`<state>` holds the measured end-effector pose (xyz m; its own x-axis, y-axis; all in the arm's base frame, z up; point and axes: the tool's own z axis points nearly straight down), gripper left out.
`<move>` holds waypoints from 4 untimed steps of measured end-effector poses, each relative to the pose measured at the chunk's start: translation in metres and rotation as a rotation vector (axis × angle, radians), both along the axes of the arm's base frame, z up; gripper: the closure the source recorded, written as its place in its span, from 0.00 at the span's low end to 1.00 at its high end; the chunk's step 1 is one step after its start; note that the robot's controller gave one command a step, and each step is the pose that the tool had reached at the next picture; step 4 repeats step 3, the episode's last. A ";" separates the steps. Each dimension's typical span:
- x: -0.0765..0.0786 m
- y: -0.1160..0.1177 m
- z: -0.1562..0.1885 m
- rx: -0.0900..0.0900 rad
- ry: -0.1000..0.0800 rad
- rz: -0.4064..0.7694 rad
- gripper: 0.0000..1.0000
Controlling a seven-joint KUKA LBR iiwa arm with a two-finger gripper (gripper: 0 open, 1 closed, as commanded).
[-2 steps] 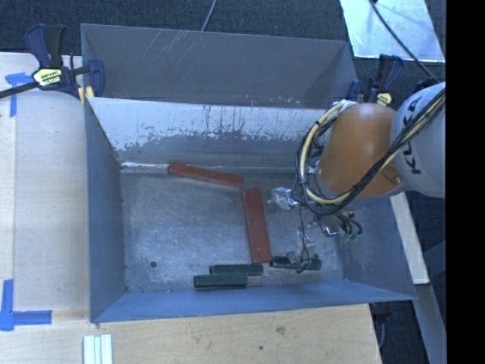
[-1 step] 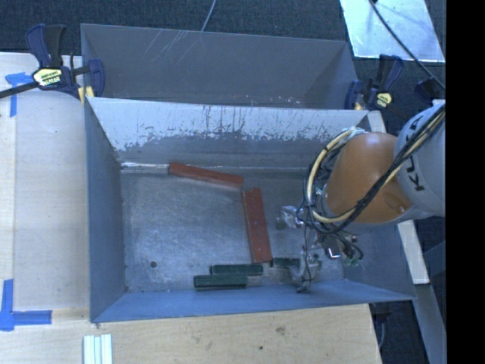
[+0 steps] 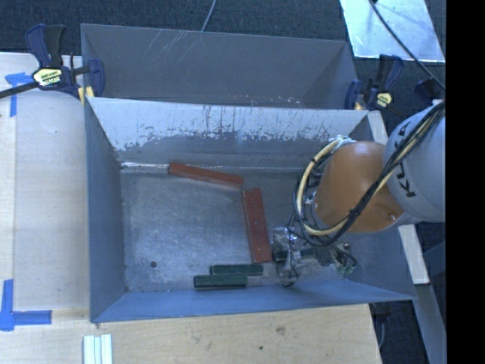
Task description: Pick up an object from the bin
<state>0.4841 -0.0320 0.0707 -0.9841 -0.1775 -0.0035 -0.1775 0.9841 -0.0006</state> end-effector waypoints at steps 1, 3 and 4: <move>0.000 0.000 0.000 0.000 0.000 0.000 1.00; -0.003 0.000 0.018 0.001 0.012 0.000 1.00; -0.003 0.000 0.018 0.001 0.012 0.000 1.00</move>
Offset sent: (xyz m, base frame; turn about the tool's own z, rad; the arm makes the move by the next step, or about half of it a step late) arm 0.0000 0.0001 0.0338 0.0000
